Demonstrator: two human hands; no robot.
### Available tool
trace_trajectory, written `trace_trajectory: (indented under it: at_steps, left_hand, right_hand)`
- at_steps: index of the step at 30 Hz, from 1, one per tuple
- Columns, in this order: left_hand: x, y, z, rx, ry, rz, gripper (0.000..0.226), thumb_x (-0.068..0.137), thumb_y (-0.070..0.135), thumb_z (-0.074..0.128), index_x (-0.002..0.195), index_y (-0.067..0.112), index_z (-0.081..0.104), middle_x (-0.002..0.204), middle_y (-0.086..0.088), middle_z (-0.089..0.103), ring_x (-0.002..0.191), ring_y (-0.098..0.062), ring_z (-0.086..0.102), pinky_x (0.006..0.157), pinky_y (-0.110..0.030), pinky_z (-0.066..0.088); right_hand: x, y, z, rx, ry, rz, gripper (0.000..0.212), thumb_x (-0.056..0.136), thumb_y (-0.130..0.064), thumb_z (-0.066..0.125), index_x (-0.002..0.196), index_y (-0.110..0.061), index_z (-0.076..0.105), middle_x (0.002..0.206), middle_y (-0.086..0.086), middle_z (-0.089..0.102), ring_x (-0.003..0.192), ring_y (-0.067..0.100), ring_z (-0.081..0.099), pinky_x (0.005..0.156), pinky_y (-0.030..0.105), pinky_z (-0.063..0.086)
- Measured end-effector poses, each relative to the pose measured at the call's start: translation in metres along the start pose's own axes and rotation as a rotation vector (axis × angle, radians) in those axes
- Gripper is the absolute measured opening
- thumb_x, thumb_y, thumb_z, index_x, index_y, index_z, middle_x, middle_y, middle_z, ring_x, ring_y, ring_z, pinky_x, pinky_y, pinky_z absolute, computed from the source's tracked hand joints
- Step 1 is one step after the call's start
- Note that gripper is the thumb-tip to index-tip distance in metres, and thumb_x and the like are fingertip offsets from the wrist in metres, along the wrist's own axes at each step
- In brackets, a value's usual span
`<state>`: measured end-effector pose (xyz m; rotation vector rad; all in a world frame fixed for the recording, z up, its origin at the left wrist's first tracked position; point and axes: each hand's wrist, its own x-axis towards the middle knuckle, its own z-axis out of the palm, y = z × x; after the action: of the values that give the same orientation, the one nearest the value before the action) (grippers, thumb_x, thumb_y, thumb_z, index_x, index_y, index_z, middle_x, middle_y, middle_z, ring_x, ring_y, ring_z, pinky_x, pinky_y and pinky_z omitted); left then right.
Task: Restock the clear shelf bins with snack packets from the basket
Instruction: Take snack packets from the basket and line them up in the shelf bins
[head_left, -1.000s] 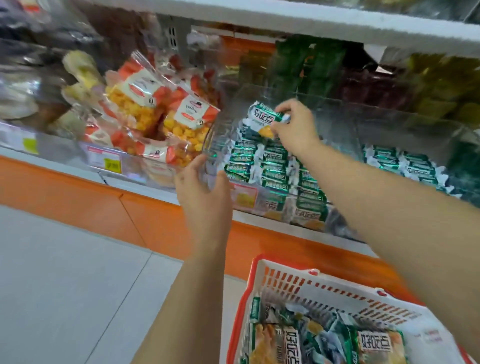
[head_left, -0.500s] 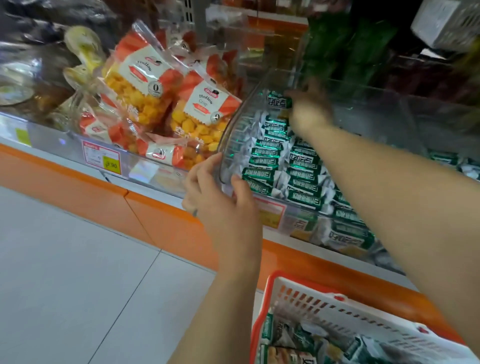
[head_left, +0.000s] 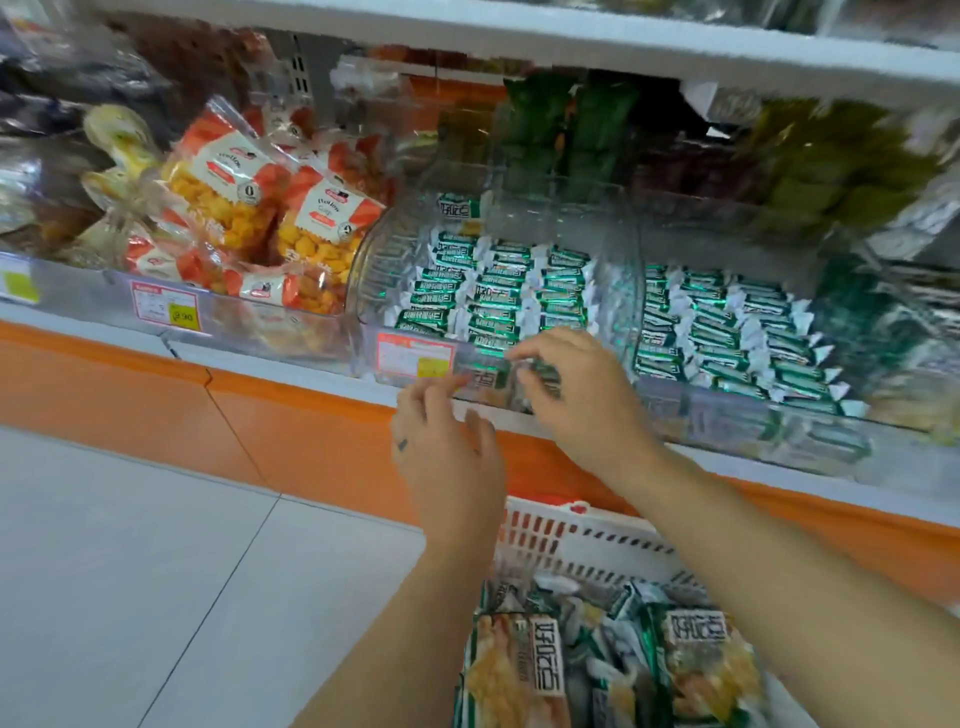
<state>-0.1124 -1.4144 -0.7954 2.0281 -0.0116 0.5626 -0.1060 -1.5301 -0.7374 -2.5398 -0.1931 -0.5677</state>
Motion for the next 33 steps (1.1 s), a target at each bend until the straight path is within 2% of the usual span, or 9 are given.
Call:
trace_trajectory:
  at_steps: [5,10,13,15,17,20,25,28,33]
  left_hand:
    - [-0.083,-0.027,0.017,0.175,-0.358,-0.04,0.027,0.087,0.017,0.047,0.111,0.025,0.059,0.119,0.001,0.054,0.1,-0.026,0.056,0.085,-0.042,0.047]
    - [-0.163,-0.07,0.028,0.388,-0.771,-0.246,0.039,0.09,0.016,0.045,0.128,0.026,0.051,0.137,0.0,0.042,0.118,-0.022,0.049,0.098,-0.041,0.044]
    - [-0.193,-0.089,0.032,0.559,-1.015,-0.343,0.055,0.091,0.024,0.048,0.143,0.032,0.032,0.157,0.001,0.012,0.142,-0.024,0.023,0.115,-0.049,0.023]
    - [-0.207,-0.099,0.035,0.642,-1.15,-0.314,0.051,0.093,0.03,0.043,0.143,0.032,0.033,0.159,0.002,0.006,0.143,-0.027,0.014,0.114,-0.054,0.021]
    - [-0.213,-0.1,0.037,0.661,-1.205,-0.335,0.044,0.096,0.035,0.036,0.14,0.03,0.037,0.158,-0.002,0.008,0.142,-0.03,0.017,0.111,-0.058,0.026]
    - [-0.216,-0.094,0.044,0.712,-1.255,-0.398,0.053,0.097,0.033,0.04,0.147,0.029,0.021,0.159,-0.003,-0.003,0.142,-0.033,0.018,0.114,-0.055,0.022]
    - [-0.219,-0.09,0.051,0.807,-1.287,-0.402,0.069,0.096,0.035,0.046,0.151,0.029,0.004,0.158,-0.008,-0.016,0.143,-0.035,0.017,0.115,-0.055,0.017]
    - [-0.22,-0.091,0.052,0.829,-1.301,-0.375,0.07,0.097,0.036,0.046,0.151,0.03,0.001,0.157,-0.01,-0.017,0.143,-0.037,0.015,0.115,-0.055,0.016]
    - [-0.211,-0.095,0.05,0.754,-1.314,-0.425,0.063,0.096,0.031,0.043,0.15,0.029,0.011,0.158,-0.007,-0.011,0.144,-0.038,0.01,0.114,-0.056,0.019]
  right_hand:
    - [-0.099,0.026,-0.011,-0.002,0.038,0.137,0.017,0.089,-0.008,0.056,0.099,-0.013,0.069,0.101,0.0,0.065,0.102,0.013,0.053,0.091,0.002,0.024]
    - [-0.193,0.093,0.003,0.007,-0.328,0.579,0.029,0.096,-0.013,0.051,0.124,-0.016,0.059,0.121,-0.001,0.061,0.11,0.014,0.056,0.092,0.02,0.039]
    - [-0.245,0.134,0.021,-0.047,-0.502,0.742,0.034,0.093,-0.011,0.054,0.126,-0.014,0.057,0.125,0.002,0.06,0.111,0.017,0.057,0.096,0.026,0.044]
    - [-0.266,0.152,0.031,-0.095,-0.577,0.792,0.034,0.091,-0.013,0.056,0.125,-0.017,0.058,0.125,0.003,0.06,0.106,0.017,0.059,0.094,0.031,0.048]
    - [-0.273,0.158,0.04,-0.16,-0.637,0.756,0.03,0.091,-0.016,0.056,0.12,-0.021,0.06,0.121,0.001,0.062,0.101,0.017,0.06,0.09,0.033,0.05]
    - [-0.27,0.157,0.06,-0.162,-0.695,0.655,0.035,0.092,-0.018,0.057,0.126,-0.022,0.056,0.128,0.0,0.057,0.1,0.018,0.06,0.087,0.033,0.05]
    - [-0.275,0.151,0.105,-0.225,-0.868,0.578,0.066,0.089,-0.007,0.05,0.147,-0.023,0.025,0.146,0.008,0.039,0.109,0.026,0.058,0.082,0.042,0.053]
    - [-0.275,0.146,0.117,-0.335,-0.916,0.55,0.055,0.091,-0.004,0.049,0.141,-0.018,0.034,0.121,0.014,0.056,0.096,0.03,0.061,0.077,0.042,0.054]
    - [-0.259,0.135,0.107,-0.415,-1.027,0.596,0.028,0.087,-0.002,0.054,0.113,-0.01,0.06,0.104,0.01,0.062,0.087,0.027,0.063,0.067,0.035,0.05]
